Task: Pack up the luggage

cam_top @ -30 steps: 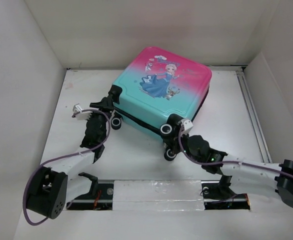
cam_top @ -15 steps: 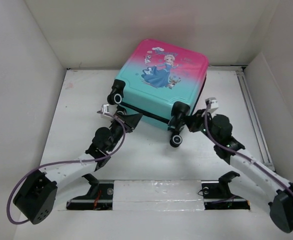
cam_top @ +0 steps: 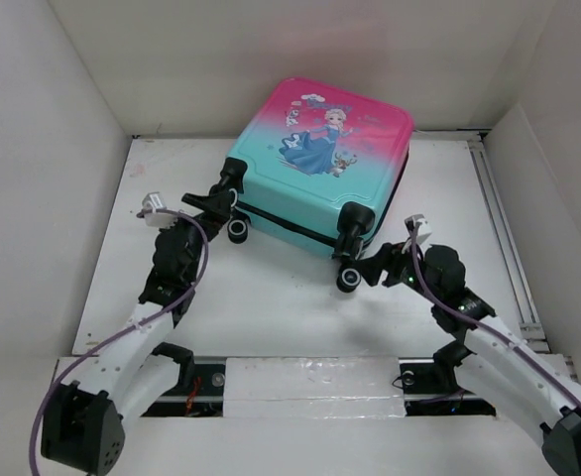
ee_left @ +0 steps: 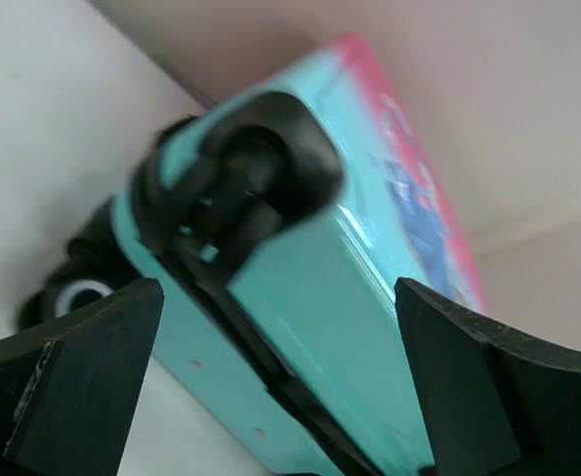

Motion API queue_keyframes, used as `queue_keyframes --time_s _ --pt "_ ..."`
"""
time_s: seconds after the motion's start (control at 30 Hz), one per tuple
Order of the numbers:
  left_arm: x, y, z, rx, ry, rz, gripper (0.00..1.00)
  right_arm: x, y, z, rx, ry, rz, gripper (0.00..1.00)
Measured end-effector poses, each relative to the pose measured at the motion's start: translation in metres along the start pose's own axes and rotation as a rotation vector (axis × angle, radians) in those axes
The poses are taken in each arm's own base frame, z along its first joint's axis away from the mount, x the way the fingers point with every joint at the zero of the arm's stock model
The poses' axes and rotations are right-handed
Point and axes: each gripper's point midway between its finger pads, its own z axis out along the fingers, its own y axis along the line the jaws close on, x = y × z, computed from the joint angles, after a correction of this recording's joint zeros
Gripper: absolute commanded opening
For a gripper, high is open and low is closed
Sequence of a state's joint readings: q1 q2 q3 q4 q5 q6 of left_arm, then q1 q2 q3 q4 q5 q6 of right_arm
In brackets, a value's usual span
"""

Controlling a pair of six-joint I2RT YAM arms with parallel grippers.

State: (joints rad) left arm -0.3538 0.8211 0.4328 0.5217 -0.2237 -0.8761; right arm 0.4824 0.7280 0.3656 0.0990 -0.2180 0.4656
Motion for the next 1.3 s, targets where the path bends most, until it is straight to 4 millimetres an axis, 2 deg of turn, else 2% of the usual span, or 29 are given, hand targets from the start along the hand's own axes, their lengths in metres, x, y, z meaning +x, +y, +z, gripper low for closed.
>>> queue_keyframes --time_s 0.03,0.07,0.13,0.17,0.23,0.4,0.53,0.6,0.73,0.8,0.9,0.93,1.0,1.03,1.1,1.13,1.17,1.2,1.23,1.3 --pt "-0.006 0.009 0.005 -0.026 -0.006 0.005 1.00 -0.002 0.003 -0.003 -0.003 0.004 -0.004 0.75" --pt "-0.011 0.019 0.011 -0.056 -0.009 0.007 1.00 -0.005 0.006 -0.005 -0.007 0.003 -0.012 0.86" --pt "-0.020 0.040 0.023 -0.111 -0.006 0.004 1.00 -0.015 0.015 -0.011 -0.027 -0.018 -0.031 0.97" --pt "-0.021 0.049 0.026 -0.130 0.002 -0.001 1.00 -0.020 0.019 -0.014 -0.036 -0.033 -0.041 1.00" --pt "-0.016 0.059 0.033 -0.136 0.040 -0.018 1.00 -0.028 0.024 -0.018 -0.050 -0.060 -0.056 1.00" --pt "0.009 0.056 0.053 -0.107 0.172 -0.035 1.00 -0.027 0.034 -0.022 -0.094 -0.044 -0.075 1.00" --pt "0.011 0.045 0.070 -0.065 0.208 -0.030 1.00 -0.023 0.043 -0.016 -0.127 0.006 -0.088 1.00" --pt "0.012 0.041 0.077 -0.048 0.216 -0.024 0.95 -0.022 0.050 -0.014 -0.155 0.029 -0.099 1.00" --pt "0.018 0.040 0.085 -0.028 0.242 -0.014 0.65 -0.021 0.068 -0.009 -0.218 0.067 -0.119 1.00" --pt "0.021 0.043 0.087 -0.026 0.253 -0.005 0.51 -0.021 0.070 -0.003 -0.222 0.072 -0.123 1.00" --pt "0.022 0.040 0.089 -0.007 0.252 0.005 0.32 -0.022 0.061 0.011 -0.171 0.085 -0.116 1.00" --pt "0.022 0.040 0.090 -0.004 0.252 0.008 0.17 -0.022 0.057 0.017 -0.146 0.089 -0.113 1.00" --pt "0.023 0.039 0.092 0.002 0.252 0.014 0.02 -0.024 0.049 0.026 -0.097 0.091 -0.108 1.00" --pt "0.023 0.038 0.092 0.005 0.252 0.017 0.00 -0.025 0.045 0.030 -0.075 0.090 -0.107 0.96" --pt "0.023 0.038 0.092 0.006 0.252 0.021 0.00 -0.027 0.038 0.035 -0.038 0.085 -0.104 0.79" --pt "0.024 0.038 0.092 0.009 0.252 0.023 0.00 -0.029 0.035 0.037 -0.022 0.078 -0.104 0.52" --pt "0.024 0.037 0.092 0.011 0.253 0.026 0.00 -0.030 0.033 0.038 -0.011 0.070 -0.106 0.41" --pt "0.024 0.038 0.092 0.010 0.247 0.031 0.00 -0.032 0.031 0.037 -0.001 0.065 -0.102 0.34" --pt "0.024 0.039 0.093 0.007 0.239 0.034 0.00 -0.035 0.029 0.037 0.006 0.054 -0.095 0.24" --pt "0.028 0.037 0.088 0.014 0.229 0.041 0.00 -0.041 0.028 0.035 0.010 0.036 -0.087 0.18"
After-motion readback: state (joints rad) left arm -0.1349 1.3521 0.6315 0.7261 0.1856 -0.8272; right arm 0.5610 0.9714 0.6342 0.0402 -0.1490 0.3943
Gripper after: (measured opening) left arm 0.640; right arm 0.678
